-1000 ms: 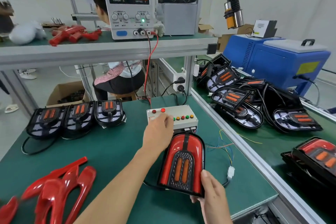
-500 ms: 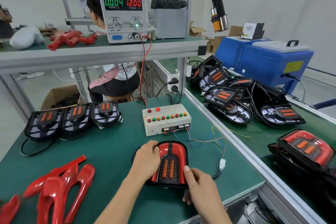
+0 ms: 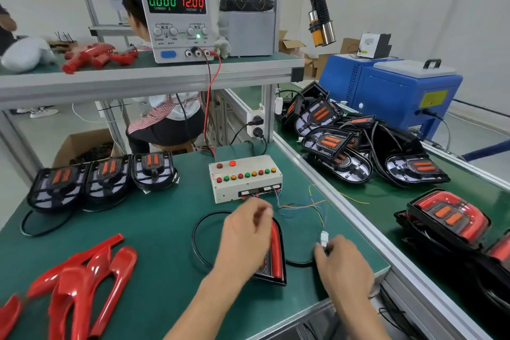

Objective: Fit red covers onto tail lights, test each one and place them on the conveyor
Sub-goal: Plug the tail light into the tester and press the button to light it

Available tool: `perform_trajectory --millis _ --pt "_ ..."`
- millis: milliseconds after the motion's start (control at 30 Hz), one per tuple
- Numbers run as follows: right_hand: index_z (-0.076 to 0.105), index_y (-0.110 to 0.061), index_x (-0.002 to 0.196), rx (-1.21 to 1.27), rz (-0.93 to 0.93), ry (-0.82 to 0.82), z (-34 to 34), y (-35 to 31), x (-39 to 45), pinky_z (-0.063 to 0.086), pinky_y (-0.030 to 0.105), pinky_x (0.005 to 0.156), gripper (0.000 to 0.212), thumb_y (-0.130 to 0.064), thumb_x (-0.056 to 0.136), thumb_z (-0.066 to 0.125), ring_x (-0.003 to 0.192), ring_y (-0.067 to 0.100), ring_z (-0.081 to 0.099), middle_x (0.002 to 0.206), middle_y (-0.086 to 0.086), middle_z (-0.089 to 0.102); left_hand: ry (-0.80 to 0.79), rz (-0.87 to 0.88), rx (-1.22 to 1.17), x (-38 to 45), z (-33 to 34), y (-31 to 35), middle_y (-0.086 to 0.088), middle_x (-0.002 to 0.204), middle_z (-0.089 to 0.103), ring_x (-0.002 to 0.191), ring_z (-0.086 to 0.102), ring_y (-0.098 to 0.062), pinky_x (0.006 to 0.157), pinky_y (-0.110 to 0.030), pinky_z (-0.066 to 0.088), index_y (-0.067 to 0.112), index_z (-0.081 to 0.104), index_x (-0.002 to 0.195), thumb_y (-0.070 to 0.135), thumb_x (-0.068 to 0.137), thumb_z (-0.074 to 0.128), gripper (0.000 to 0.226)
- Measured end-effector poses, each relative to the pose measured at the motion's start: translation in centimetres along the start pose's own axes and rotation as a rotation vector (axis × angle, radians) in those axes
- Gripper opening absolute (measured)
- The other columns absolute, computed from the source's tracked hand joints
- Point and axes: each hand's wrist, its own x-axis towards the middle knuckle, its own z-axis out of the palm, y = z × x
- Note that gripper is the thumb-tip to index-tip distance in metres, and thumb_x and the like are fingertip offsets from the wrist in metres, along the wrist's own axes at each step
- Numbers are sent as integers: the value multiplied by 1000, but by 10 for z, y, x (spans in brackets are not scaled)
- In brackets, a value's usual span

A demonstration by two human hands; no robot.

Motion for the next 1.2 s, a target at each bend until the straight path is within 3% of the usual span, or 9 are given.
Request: perform_trajectory --millis 133,233,333,400,600,733,867,1033,1200 --pt "61 -25 90 436 58 52 2 -4 -1 39 33 71 10 -34 89 66 85 26 65 79 -9 64 -227 -7 -27 0 33 20 13 80 70 72 60 -2 71 -16 45 24 71 96 21 98 59 13" --pt "63 -24 85 758 57 115 2 -8 -8 42 25 67 14 -21 85 77 74 6 64 77 -10 68 -353 -137 14 13 56 20 8 100 73 91 63 -7 85 -20 46 21 73 109 25 102 55 21" --pt "67 -22 92 931 76 85 4 -12 -11 52 30 72 17 -19 83 80 71 11 68 75 -3 73 -413 -280 -100 18 73 20 0 78 64 73 55 -18 72 -31 41 13 70 86 25 103 52 28" --pt "69 -23 90 951 71 67 5 -15 -11 55 33 73 12 -22 83 79 67 6 68 72 -6 74 -437 -384 -249 18 79 22 -4 72 54 69 48 -19 69 -33 39 13 61 78 24 105 50 32" --pt "69 -30 81 827 -30 84 0 -18 -16 52 28 69 15 -43 88 70 68 -4 65 74 -23 71 -487 -688 -809 19 78 28 -11 80 73 72 69 -24 83 -39 58 5 71 92 16 107 50 28" --pt "65 -30 73 683 -95 113 -4 -24 -22 40 16 60 33 -56 91 56 65 1 60 67 -18 67 -510 -752 -818 21 73 29 -7 74 69 67 67 -20 73 -30 57 8 72 87 14 103 50 27" --pt "60 -25 71 589 -124 139 -4 -26 -23 36 34 62 35 -51 94 53 66 22 56 61 -8 62 -462 -828 -808 21 74 31 -4 63 65 55 62 -16 57 -23 52 7 67 84 16 106 48 31" --pt "56 -32 67 623 -140 124 1 -29 -31 38 31 61 26 -44 89 64 58 6 51 57 -8 58 -398 -881 -807 24 82 34 -3 63 58 50 50 -14 54 -25 43 12 65 80 28 108 49 36" --pt "58 -31 73 625 -96 117 -1 -20 -34 39 35 63 24 -41 94 63 63 10 55 63 -6 62 -489 -688 -501 22 84 35 -7 79 68 71 61 -21 76 -32 50 14 68 83 35 108 43 41"
